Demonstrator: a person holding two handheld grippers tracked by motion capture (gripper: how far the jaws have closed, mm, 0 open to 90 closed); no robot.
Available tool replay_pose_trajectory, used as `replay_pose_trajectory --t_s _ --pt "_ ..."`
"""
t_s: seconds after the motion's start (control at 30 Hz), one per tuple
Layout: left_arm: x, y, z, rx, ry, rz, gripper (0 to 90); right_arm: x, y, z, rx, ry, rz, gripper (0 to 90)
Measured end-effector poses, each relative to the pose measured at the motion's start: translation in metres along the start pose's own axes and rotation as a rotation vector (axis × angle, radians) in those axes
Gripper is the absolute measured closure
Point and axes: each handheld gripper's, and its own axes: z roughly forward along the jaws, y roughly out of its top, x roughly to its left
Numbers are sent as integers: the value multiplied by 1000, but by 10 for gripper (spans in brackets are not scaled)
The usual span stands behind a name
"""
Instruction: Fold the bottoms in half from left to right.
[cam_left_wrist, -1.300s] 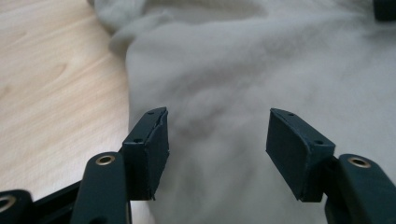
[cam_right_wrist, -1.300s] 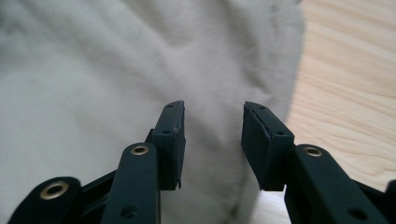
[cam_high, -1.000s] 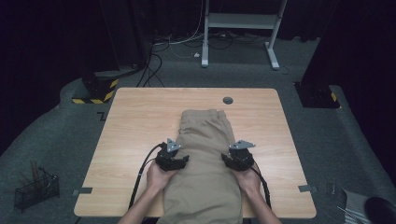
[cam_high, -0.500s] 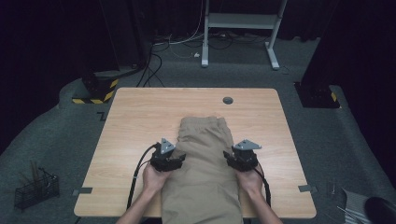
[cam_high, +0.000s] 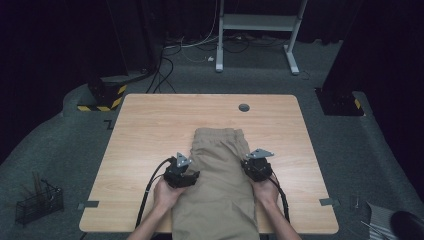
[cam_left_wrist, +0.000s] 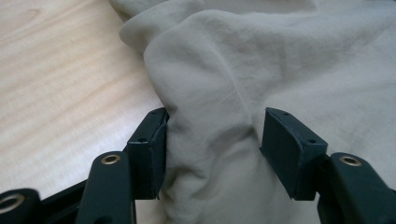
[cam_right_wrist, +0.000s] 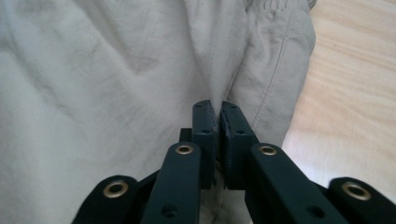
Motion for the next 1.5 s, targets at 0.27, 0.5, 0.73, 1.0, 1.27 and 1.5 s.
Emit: replay_pose_trajectory --t_s 0.27,0.5,0.73,1.0,1.27,1.5 --pt "4 7 9 -10 19 -15 409 -9 14 -5 -58 6 44 792" --pt "5 7 7 1 14 -11 420 -25 14 -1 -17 -44 56 895" --pt "13 16 5 -9 -10 -3 404 -25 11 -7 -23 -32 45 646" --pt "21 34 21 -14 33 -41 397 -23 34 11 -38 -19 73 691" --pt "21 23 28 -24 56 -50 348 -31 29 6 -52 -63 73 891" --pt "23 24 23 -15 47 -42 337 -29 24 13 6 -102 83 642"
